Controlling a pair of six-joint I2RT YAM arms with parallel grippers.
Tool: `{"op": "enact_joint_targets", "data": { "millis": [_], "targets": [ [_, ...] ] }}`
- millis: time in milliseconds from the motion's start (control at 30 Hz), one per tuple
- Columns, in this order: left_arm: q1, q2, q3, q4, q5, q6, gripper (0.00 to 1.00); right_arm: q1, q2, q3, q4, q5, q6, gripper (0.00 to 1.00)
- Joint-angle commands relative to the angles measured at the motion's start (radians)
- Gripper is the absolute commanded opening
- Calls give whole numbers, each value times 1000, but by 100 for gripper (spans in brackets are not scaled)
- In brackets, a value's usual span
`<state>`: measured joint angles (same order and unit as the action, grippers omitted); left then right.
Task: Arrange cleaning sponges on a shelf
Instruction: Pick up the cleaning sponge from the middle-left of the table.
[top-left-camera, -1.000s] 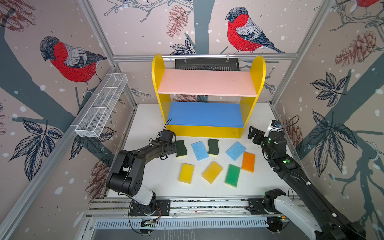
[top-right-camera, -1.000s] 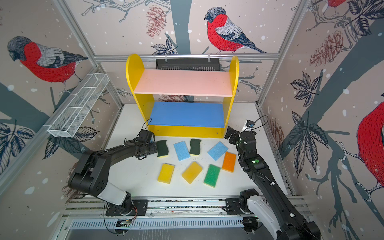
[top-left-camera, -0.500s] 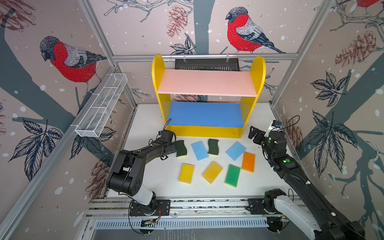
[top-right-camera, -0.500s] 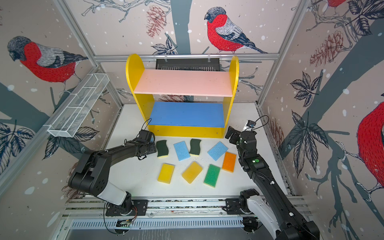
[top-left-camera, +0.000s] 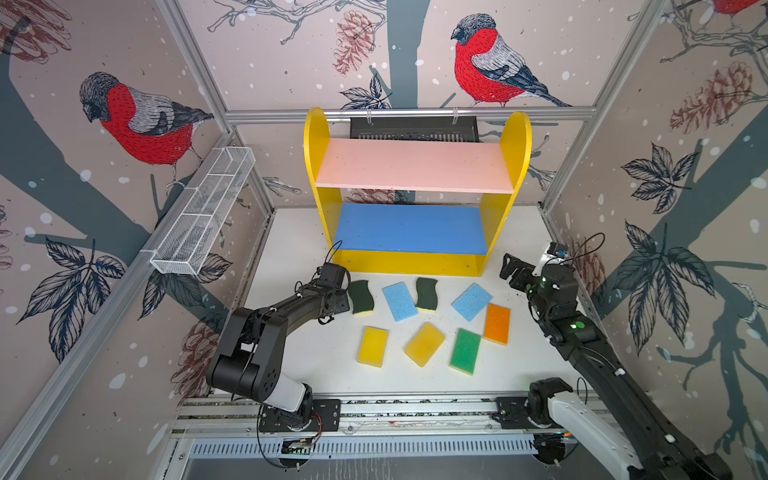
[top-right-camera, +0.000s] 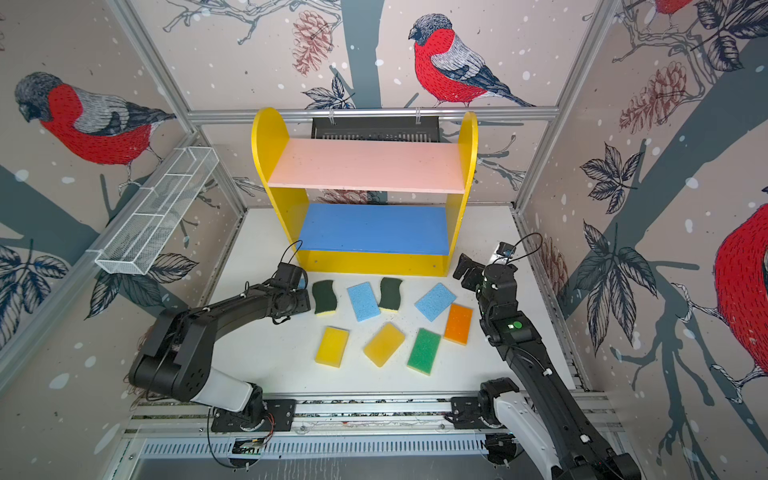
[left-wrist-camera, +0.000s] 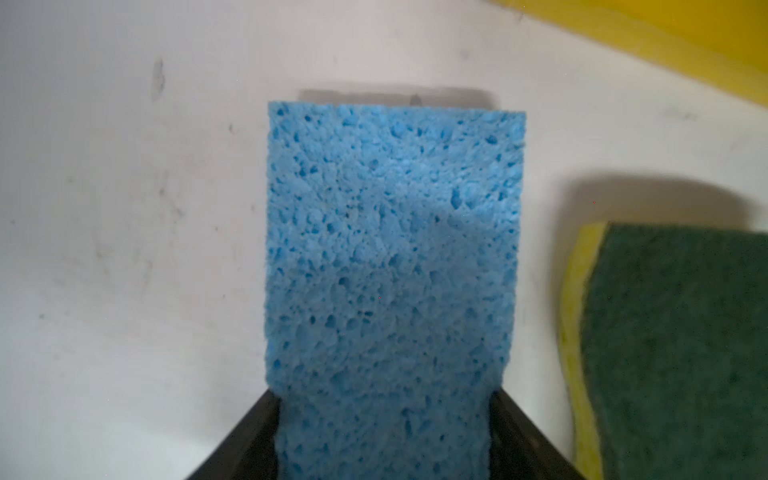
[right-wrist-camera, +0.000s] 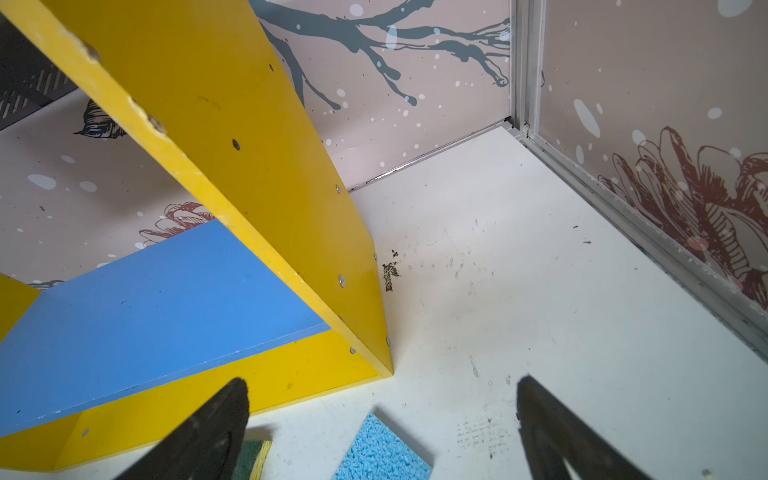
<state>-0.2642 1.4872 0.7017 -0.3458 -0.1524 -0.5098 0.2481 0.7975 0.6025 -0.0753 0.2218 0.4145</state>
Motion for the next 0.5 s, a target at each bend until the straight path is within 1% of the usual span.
{"op": "enact_joint_targets", "data": {
  "millis": [0,100,267,433,467],
  "targets": [
    [-1,-49,16,-154,47,-12,69,-1,-4,0,1,-21,-15,100],
    [0,-111,35,-198,44,-11,69,-3,-7,0,0,-31,-13,100],
    [-3,-230,85,-270,75,-6,68,-3,-16,3,-5,-48,-15,100],
    [-14,-344,176,-370,108,15,68,-3,-27,11,-6,-66,-16,100],
    [-20,-364,194,-391,99,18,68,-3,-28,12,-7,-71,-15,100]
  ]
}}
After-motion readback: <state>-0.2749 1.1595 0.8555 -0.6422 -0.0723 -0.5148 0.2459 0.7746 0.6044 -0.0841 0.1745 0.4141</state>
